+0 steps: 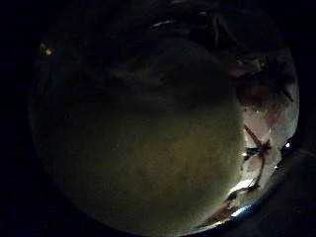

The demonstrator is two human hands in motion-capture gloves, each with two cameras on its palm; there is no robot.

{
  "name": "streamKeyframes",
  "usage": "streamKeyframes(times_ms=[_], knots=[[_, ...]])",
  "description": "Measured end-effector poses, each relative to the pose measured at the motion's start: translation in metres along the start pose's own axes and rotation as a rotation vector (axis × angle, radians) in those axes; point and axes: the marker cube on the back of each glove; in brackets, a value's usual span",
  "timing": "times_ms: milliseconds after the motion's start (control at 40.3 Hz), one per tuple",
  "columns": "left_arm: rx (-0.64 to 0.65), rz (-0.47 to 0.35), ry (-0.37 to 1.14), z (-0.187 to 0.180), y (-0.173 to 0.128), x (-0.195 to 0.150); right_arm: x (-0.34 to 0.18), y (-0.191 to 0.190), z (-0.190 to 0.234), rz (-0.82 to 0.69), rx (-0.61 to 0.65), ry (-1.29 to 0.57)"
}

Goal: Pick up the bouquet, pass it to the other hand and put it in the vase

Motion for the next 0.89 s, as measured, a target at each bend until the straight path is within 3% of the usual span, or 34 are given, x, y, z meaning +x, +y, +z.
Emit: streamKeyframes(times_ms=[50, 199, 348, 472, 596, 894], knots=[[0.010, -0.007, -0.038, -0.004, -0.001, -0.003, -0.003, 0.006, 0.002, 0.003, -0.055, 0.029], [0.095, 0.078, -0.153, -0.024, -0.002, 0.011, -0.004, 0.017, 0.000, -0.010, -0.160, 0.109], [0.146, 0.121, -0.198, -0.035, -0.005, 0.018, 0.003, 0.018, -0.012, 0.009, -0.145, 0.129], [0.168, 0.135, -0.212, -0.045, -0.014, 0.022, 0.014, 0.013, -0.025, -0.092, -0.142, 0.158], [0.180, 0.141, -0.196, -0.054, -0.028, 0.024, 0.010, 0.022, -0.034, 0.040, -0.115, 0.177], [0.259, 0.096, -0.173, -0.084, -0.068, 0.044, 0.038, 0.019, -0.059, 0.053, -0.076, 0.187]])
